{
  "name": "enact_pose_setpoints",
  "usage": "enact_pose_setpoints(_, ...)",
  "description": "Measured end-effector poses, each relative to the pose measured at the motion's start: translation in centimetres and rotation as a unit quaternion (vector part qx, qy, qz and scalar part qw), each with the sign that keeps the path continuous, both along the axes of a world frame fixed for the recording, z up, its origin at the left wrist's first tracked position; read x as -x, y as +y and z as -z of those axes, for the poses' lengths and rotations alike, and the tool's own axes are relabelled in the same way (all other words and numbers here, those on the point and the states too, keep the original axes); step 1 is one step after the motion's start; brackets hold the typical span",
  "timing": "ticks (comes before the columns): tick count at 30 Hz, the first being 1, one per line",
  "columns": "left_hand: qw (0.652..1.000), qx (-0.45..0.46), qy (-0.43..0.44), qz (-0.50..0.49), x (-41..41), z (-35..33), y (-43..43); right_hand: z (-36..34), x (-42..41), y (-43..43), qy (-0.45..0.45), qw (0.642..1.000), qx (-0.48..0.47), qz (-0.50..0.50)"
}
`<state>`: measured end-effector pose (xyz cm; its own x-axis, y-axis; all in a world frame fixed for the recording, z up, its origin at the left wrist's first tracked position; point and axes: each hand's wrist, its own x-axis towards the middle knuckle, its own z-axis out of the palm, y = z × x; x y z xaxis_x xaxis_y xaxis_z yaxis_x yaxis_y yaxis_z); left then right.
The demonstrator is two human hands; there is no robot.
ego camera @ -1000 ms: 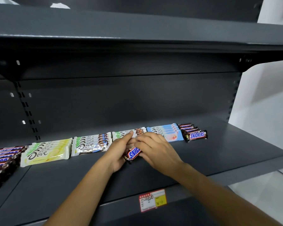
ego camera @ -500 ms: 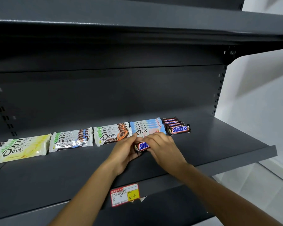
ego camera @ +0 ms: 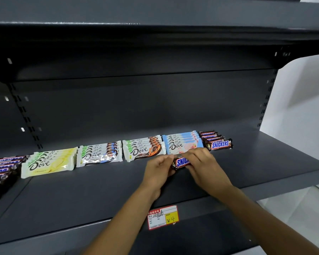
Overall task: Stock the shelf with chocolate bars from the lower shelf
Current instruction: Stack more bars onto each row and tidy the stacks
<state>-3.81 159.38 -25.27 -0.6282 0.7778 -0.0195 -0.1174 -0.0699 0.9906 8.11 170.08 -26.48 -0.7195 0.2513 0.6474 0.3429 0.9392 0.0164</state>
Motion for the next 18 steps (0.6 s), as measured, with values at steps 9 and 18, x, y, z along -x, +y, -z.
enact_pose_setpoints(9,0.999,-0.014,-0.001,-0.038,-0.4,-0.3,0.3,0.0,-0.7,0.8,0.065,0.995,0.070,-0.031)
enact_pose_setpoints(18,1.000,0.006,0.014,-0.023,-3.1,-0.2,4.6,-0.3,-4.3,5.6,0.048,0.982,0.178,-0.032)
